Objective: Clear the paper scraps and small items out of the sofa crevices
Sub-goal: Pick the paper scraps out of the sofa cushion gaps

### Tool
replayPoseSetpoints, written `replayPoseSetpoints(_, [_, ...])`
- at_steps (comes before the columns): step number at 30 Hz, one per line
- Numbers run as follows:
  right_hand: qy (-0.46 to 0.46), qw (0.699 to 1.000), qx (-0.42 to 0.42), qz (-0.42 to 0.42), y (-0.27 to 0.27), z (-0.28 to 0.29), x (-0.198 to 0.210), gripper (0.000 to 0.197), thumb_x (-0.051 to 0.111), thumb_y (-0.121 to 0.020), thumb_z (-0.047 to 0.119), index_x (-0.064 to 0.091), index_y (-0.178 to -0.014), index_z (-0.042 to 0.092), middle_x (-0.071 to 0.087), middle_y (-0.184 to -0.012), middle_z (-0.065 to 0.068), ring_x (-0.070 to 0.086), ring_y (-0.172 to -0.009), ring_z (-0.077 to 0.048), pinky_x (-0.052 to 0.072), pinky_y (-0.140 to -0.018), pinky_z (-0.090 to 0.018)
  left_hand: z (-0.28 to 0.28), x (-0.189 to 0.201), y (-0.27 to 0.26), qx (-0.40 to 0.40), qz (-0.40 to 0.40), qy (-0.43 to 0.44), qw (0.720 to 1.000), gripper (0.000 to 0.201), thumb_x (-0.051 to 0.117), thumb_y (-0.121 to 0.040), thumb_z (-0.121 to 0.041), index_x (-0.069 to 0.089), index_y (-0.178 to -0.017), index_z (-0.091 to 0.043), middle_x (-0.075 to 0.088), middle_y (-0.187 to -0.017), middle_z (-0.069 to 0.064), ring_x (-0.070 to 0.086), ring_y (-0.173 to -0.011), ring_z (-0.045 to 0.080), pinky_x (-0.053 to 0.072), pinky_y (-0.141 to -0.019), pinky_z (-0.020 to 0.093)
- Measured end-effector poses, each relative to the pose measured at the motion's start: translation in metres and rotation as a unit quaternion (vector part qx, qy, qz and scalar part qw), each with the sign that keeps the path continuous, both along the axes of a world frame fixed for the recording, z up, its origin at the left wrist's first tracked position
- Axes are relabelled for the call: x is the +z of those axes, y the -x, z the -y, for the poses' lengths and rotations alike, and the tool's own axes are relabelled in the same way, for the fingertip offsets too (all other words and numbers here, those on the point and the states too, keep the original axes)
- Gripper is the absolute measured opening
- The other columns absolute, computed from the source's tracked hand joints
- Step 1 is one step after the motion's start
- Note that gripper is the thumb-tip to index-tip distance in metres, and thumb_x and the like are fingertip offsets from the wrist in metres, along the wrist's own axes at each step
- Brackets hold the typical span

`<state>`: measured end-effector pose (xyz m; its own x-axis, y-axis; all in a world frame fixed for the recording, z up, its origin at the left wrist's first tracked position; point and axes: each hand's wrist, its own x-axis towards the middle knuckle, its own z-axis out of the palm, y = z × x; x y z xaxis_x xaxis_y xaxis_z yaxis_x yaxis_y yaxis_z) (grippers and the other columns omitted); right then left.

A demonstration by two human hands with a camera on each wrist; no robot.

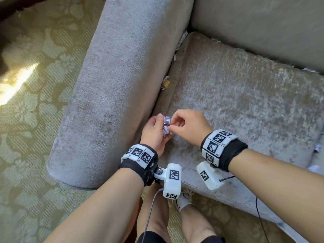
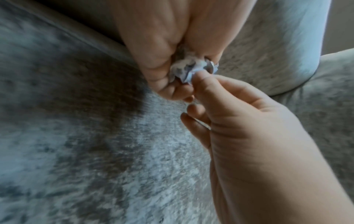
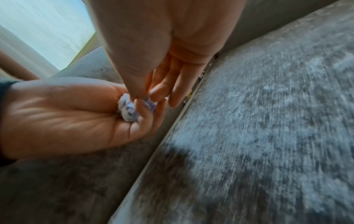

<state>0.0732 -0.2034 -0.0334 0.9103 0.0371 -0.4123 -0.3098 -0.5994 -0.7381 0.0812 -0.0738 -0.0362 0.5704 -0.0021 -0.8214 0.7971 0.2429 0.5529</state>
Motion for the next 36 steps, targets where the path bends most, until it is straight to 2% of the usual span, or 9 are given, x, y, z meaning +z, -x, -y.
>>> replayPoseSetpoints(6, [0.055,0.997,0.044,-0.004,0.002,-0.009,0.007,0.019,0.07,-0.079,0.036,0.069,-0.097,0.032,0.067,-0.088,0.012,0.06,-0.076,-0.006,0.053,-0.074,-0.031,0.001,0.005,-0.007,-0.04,0.003,-0.01,0.999,0.017,0.038,-0.104,-0.026,0.05,-0.101,-0.015,0.065,-0.083,0.006,0.067,-0.06,0.011,0.053,-0.061,0.03])
replayPoseSetpoints(12, [0.035,0.996,-0.062,-0.062,-0.006,-0.021,0.012,0.016,0.067,-0.081,0.038,0.059,-0.093,0.032,0.069,-0.081,0.016,0.063,-0.073,-0.001,0.049,-0.069,-0.02,-0.003,0.003,-0.017,-0.054,0.001,0.0,0.999,0.008,0.046,-0.102,-0.021,0.05,-0.096,-0.016,0.064,-0.085,0.01,0.064,-0.066,0.017,0.05,-0.061,0.029])
replayPoseSetpoints(19, [0.015,0.973,-0.203,-0.11,-0.025,-0.022,0.011,0.012,0.059,-0.078,0.029,0.063,-0.068,0.023,0.065,-0.062,0.005,0.065,-0.066,-0.016,0.053,-0.063,-0.029,-0.005,0.009,-0.03,-0.075,-0.026,0.043,0.996,0.019,0.044,-0.099,-0.01,0.061,-0.103,-0.015,0.067,-0.086,0.006,0.061,-0.064,0.01,0.045,-0.053,0.022])
replayPoseSetpoints(23, [-0.202,0.911,-0.328,-0.147,-0.044,-0.009,0.017,0.023,0.041,-0.082,0.006,0.05,-0.061,0.011,0.051,-0.055,-0.012,0.049,-0.046,-0.024,0.04,-0.038,-0.023,-0.004,0.011,-0.039,-0.074,-0.046,0.026,0.996,0.021,0.041,-0.096,-0.008,0.061,-0.095,-0.014,0.06,-0.08,0.004,0.059,-0.068,0.011,0.04,-0.051,0.021])
replayPoseSetpoints(27, [-0.35,0.865,-0.328,-0.146,-0.067,0.001,0.02,0.012,0.041,-0.069,0.011,0.04,-0.057,0.007,0.046,-0.058,-0.013,0.035,-0.039,-0.015,0.02,-0.036,-0.014,-0.002,0.006,-0.04,-0.068,-0.054,0.045,0.995,0.019,0.047,-0.099,-0.018,0.055,-0.083,-0.012,0.051,-0.073,0.002,0.048,-0.059,0.01,0.03,-0.043,0.018])
replayPoseSetpoints(29, [-0.302,0.886,-0.313,-0.159,-0.079,0.002,0.014,0.036,0.047,-0.086,0.02,0.036,-0.053,0.011,0.038,-0.059,-0.013,0.03,-0.04,-0.017,0.021,-0.039,-0.019,0.0,0.004,-0.04,-0.059,-0.057,0.049,0.995,0.025,0.05,-0.1,-0.023,0.051,-0.078,-0.012,0.05,-0.067,0.0,0.045,-0.057,0.01,0.028,-0.04,0.017])
replayPoseSetpoints(32, [-0.027,0.975,-0.168,-0.142,-0.098,0.005,-0.002,0.039,0.044,-0.096,0.027,0.051,-0.062,0.01,0.051,-0.069,-0.016,0.05,-0.065,-0.027,0.039,-0.063,-0.034,0.004,0.001,-0.043,-0.038,-0.076,0.034,0.996,0.023,0.046,-0.094,-0.009,0.048,-0.071,-0.012,0.046,-0.066,0.002,0.043,-0.054,0.01,0.024,-0.04,0.018])
replayPoseSetpoints(34, [0.06,0.983,-0.115,-0.127,-0.106,0.007,-0.013,0.029,0.039,-0.099,0.018,0.067,-0.094,0.013,0.067,-0.102,-0.012,0.059,-0.097,-0.03,0.043,-0.082,-0.032,0.005,-0.003,-0.045,-0.029,-0.089,0.013,0.995,0.021,0.041,-0.086,-0.001,0.047,-0.069,-0.011,0.045,-0.067,0.004,0.042,-0.053,0.011,0.023,-0.041,0.019])
replayPoseSetpoints(36, [0.087,0.982,-0.103,-0.131,-0.112,0.008,-0.02,0.031,0.038,-0.098,0.012,0.061,-0.118,0.016,0.064,-0.119,-0.011,0.057,-0.111,-0.031,0.043,-0.088,-0.031,0.005,-0.006,-0.041,-0.014,-0.099,0.001,0.995,0.02,0.04,-0.085,0.001,0.048,-0.07,-0.009,0.049,-0.07,0.006,0.043,-0.055,0.011,0.024,-0.039,0.017])
